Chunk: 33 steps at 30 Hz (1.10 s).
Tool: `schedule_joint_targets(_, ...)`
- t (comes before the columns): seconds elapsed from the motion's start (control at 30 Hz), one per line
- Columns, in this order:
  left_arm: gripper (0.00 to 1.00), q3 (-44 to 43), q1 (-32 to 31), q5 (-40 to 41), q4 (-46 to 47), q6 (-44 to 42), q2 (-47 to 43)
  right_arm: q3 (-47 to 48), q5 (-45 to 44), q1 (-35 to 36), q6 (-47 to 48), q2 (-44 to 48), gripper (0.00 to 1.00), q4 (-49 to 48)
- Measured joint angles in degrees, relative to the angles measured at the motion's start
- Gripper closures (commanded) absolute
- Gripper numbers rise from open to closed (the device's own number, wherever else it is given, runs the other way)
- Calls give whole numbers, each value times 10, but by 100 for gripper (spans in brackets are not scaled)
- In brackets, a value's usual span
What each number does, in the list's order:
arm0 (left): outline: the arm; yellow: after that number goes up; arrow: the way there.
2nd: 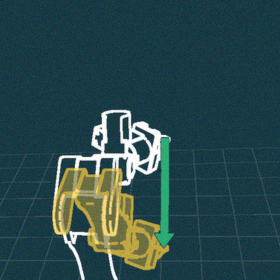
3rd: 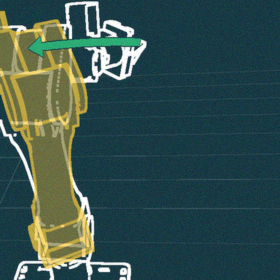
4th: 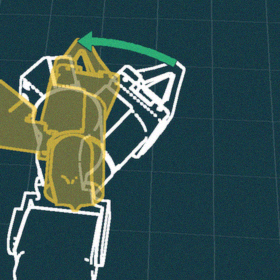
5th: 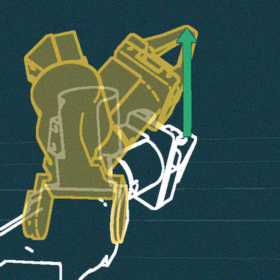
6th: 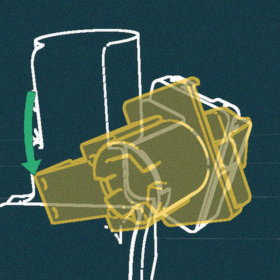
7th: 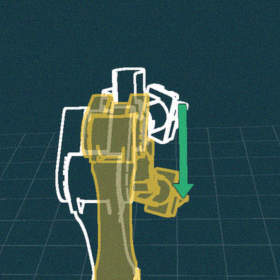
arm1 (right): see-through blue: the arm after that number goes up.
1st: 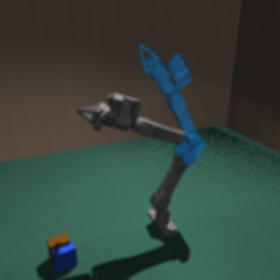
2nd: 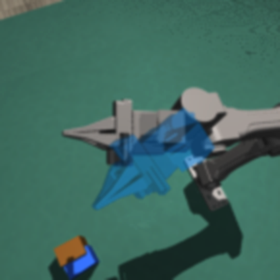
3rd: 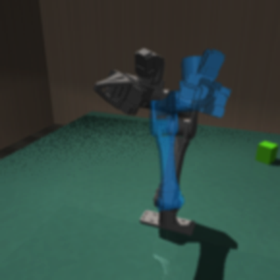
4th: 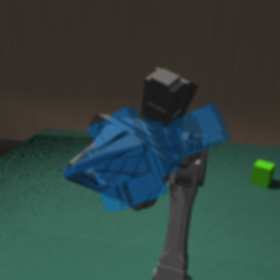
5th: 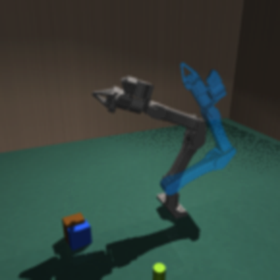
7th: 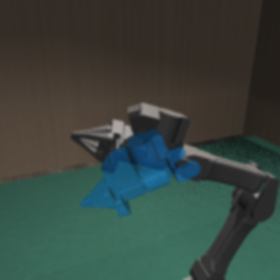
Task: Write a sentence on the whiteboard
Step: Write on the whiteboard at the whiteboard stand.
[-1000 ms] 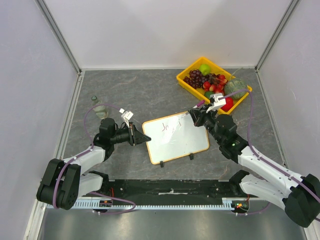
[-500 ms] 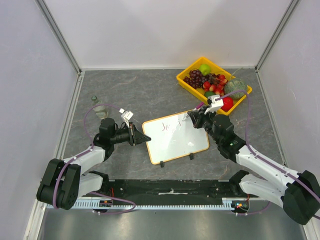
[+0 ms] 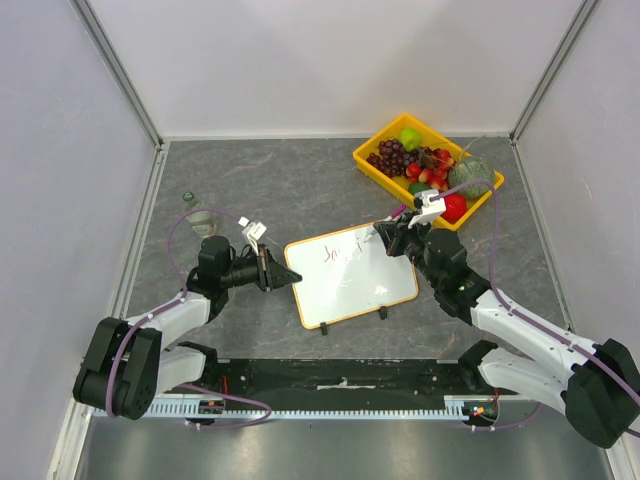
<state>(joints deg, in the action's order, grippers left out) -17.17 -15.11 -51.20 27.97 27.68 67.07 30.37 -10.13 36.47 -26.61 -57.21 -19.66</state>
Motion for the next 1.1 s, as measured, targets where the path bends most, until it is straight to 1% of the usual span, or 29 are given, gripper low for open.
schedule_joint_targets(0.47, 98, 0, 0, 0, 0, 0, 0, -14, 24, 0, -7, 1, 100, -5)
schedule_joint_targets(1.1, 98, 0, 0, 0, 0, 0, 0, -34, 13, 0, -9, 29, 100, 13)
